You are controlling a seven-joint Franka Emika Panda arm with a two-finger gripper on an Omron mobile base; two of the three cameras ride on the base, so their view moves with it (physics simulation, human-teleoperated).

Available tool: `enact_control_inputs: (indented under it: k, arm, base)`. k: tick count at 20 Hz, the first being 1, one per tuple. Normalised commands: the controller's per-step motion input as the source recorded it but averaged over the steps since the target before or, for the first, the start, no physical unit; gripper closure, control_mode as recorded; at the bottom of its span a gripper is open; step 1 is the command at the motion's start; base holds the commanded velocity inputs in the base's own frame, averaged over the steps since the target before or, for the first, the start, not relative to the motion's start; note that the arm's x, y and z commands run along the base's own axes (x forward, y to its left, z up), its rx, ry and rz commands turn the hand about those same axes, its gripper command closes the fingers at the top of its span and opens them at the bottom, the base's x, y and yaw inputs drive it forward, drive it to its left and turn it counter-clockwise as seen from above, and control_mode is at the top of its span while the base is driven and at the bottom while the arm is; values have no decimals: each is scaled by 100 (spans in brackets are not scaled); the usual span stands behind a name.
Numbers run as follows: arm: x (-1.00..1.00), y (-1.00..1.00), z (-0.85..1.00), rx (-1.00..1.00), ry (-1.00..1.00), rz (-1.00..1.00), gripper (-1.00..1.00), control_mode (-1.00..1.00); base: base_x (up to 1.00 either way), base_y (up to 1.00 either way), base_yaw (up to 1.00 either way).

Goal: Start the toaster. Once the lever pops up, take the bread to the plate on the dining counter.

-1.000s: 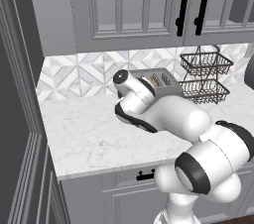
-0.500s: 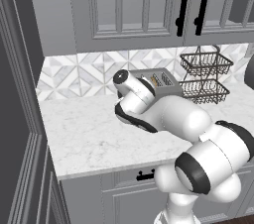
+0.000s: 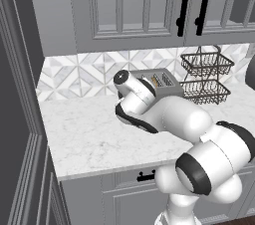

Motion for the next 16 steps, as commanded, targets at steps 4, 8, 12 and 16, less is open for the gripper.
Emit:
enact_control_inputs:
  k: [4, 8, 12, 16]
  arm:
    - [0, 0, 0, 0, 0, 0, -100, -100]
    - [0, 0, 0, 0, 0, 0, -100, -100]
    - [0, 0, 0, 0, 0, 0, -100, -100]
    - [0, 0, 0, 0, 0, 0, -100, -100]
  base:
    - [0, 0, 0]
    - [0, 0, 0]
    - [0, 0, 0]
    - [0, 0, 0]
